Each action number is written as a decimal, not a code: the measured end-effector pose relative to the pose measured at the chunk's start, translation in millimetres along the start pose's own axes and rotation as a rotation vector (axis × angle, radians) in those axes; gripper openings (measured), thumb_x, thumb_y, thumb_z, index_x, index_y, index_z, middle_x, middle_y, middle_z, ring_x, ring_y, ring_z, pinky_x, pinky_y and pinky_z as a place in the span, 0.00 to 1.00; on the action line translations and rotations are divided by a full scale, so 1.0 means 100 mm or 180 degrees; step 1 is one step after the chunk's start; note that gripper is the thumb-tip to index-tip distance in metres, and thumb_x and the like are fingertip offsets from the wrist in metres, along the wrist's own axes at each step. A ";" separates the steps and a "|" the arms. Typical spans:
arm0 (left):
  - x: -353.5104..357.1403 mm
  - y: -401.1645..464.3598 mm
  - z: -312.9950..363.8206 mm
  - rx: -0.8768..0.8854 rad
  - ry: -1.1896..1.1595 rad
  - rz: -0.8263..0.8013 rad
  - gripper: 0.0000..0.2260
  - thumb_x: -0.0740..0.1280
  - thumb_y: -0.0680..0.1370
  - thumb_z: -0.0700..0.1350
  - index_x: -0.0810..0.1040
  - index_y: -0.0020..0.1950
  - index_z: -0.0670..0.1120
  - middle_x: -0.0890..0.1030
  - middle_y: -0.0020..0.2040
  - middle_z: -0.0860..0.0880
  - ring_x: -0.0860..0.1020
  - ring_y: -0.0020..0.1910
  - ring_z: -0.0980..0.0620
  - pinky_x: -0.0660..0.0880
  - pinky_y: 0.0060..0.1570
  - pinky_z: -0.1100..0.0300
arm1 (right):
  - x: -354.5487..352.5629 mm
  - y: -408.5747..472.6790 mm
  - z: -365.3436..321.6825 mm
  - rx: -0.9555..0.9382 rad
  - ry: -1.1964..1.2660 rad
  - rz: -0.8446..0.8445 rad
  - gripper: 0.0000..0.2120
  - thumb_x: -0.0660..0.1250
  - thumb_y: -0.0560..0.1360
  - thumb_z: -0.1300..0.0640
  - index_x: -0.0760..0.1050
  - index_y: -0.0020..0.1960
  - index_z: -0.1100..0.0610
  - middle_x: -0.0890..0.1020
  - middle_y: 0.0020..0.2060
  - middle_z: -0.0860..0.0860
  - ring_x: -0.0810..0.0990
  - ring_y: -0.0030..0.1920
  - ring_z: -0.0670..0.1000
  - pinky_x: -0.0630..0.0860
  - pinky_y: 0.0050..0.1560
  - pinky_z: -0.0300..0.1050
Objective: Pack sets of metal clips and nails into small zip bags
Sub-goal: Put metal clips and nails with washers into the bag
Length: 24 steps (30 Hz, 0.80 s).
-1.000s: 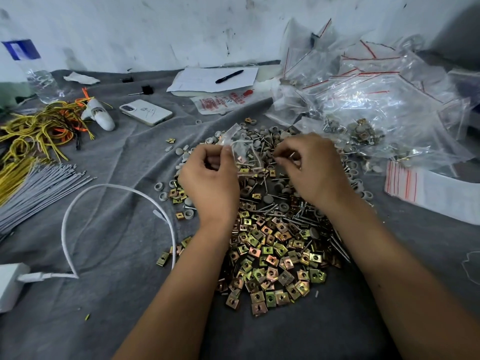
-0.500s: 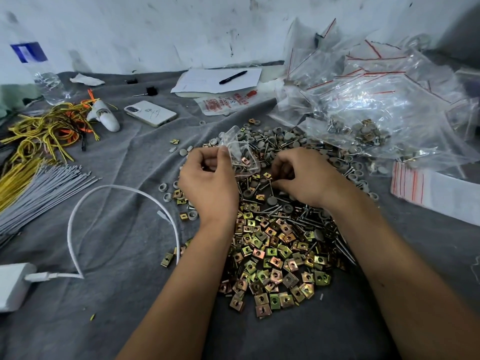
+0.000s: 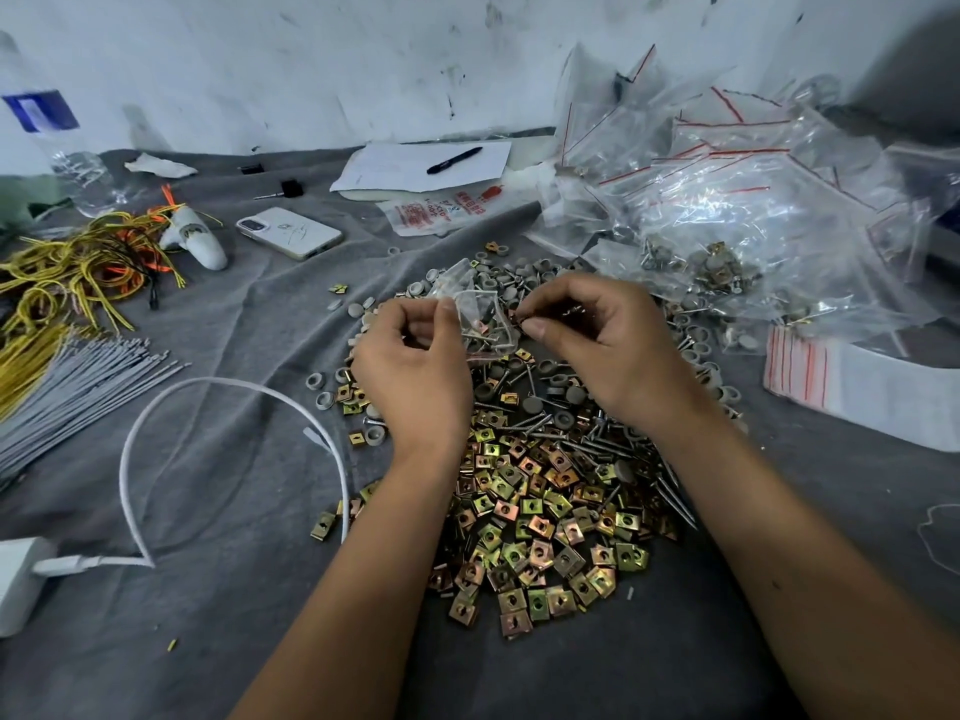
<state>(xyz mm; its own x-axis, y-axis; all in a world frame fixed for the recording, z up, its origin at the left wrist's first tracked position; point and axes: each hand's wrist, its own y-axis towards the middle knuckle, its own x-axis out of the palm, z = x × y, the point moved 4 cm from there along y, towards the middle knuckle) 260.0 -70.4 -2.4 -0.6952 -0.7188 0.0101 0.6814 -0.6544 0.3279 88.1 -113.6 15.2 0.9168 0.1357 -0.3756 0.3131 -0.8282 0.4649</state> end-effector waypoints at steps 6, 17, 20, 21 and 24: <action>0.03 -0.03 0.05 0.0238 0.0185 -0.0158 0.08 0.73 0.80 0.41 0.80 0.41 0.47 0.78 0.33 0.56 0.74 0.31 0.63 0.69 0.31 0.71 | 0.02 -0.04 -0.06 -0.0404 -0.0278 0.0295 0.09 0.81 0.69 0.60 0.84 0.47 0.57 0.85 0.40 0.47 0.85 0.41 0.47 0.84 0.42 0.47; 0.06 -0.02 0.01 0.0106 0.0105 -0.0240 0.08 0.73 0.79 0.41 0.81 0.40 0.45 0.76 0.31 0.54 0.71 0.28 0.61 0.68 0.30 0.70 | 0.11 -0.02 -0.11 -0.0706 -0.1049 0.0387 0.07 0.77 0.73 0.60 0.86 0.52 0.57 0.87 0.47 0.49 0.85 0.47 0.45 0.83 0.52 0.48; 0.05 -0.01 -0.01 -0.0020 0.0024 -0.0172 0.10 0.72 0.80 0.41 0.80 0.39 0.47 0.75 0.30 0.53 0.70 0.28 0.59 0.68 0.29 0.68 | 0.03 -0.01 -0.11 -0.0709 -0.0935 0.0686 0.06 0.76 0.75 0.61 0.85 0.53 0.58 0.87 0.46 0.49 0.85 0.46 0.46 0.83 0.50 0.43; 0.04 -0.01 -0.01 -0.0032 -0.0017 -0.0143 0.10 0.72 0.80 0.41 0.79 0.39 0.48 0.75 0.31 0.53 0.70 0.28 0.59 0.68 0.29 0.67 | 0.00 -0.02 -0.10 -0.0703 -0.0916 0.0805 0.06 0.75 0.76 0.61 0.85 0.52 0.58 0.87 0.46 0.49 0.85 0.45 0.45 0.82 0.49 0.38; 0.02 0.00 -0.01 -0.0071 -0.0086 -0.0060 0.11 0.72 0.80 0.41 0.79 0.38 0.49 0.77 0.32 0.51 0.72 0.31 0.55 0.70 0.30 0.62 | -0.04 0.01 0.00 -0.0459 -0.1215 0.0773 0.07 0.75 0.76 0.61 0.84 0.54 0.56 0.85 0.47 0.47 0.80 0.47 0.44 0.77 0.53 0.33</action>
<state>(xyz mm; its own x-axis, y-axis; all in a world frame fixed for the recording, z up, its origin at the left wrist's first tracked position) 259.4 -72.2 -3.6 -0.7137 -0.6998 0.0296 0.6728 -0.6731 0.3070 84.9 -114.7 17.2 0.8194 -0.2846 -0.4975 0.1567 -0.7237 0.6721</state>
